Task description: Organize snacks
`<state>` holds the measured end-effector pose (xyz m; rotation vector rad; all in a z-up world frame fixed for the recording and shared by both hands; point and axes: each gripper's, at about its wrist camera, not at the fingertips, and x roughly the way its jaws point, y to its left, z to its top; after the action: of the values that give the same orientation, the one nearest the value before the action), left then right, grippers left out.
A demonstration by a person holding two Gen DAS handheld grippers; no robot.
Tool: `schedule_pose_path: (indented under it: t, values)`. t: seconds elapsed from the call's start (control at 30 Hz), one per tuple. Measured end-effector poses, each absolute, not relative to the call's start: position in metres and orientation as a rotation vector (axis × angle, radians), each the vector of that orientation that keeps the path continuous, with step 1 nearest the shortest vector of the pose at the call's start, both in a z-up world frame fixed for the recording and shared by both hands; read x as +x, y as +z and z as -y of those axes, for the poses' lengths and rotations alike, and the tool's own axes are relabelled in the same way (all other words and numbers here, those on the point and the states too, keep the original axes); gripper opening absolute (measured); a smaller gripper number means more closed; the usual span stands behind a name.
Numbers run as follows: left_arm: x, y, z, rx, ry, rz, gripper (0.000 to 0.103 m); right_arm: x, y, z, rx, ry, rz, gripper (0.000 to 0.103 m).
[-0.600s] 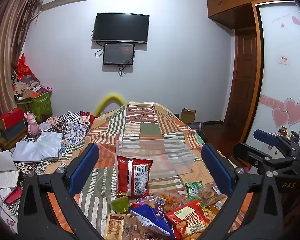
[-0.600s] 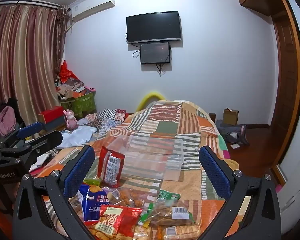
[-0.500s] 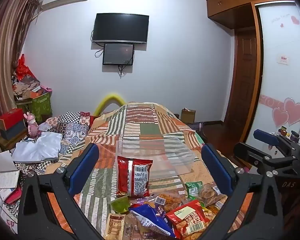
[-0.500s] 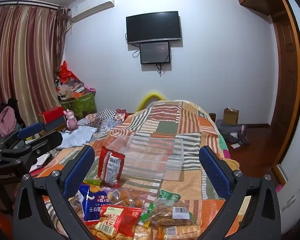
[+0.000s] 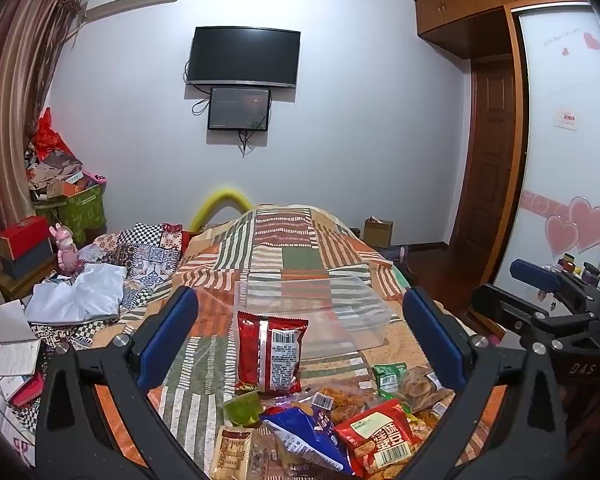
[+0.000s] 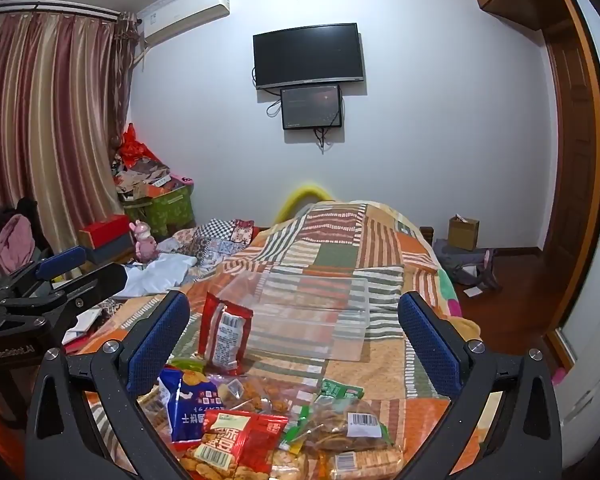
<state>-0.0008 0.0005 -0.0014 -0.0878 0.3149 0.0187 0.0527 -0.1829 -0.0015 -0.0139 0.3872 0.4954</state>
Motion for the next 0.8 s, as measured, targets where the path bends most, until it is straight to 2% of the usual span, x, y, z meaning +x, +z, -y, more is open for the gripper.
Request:
schedule_pose_path:
  t: [0.8]
  values:
    - [-0.0029,-0.0030,-0.0015,-0.088,0.017,-0.319,0.103,0.0493,0.0022,0.1840,-0.012,0.497,-0.378,0.103]
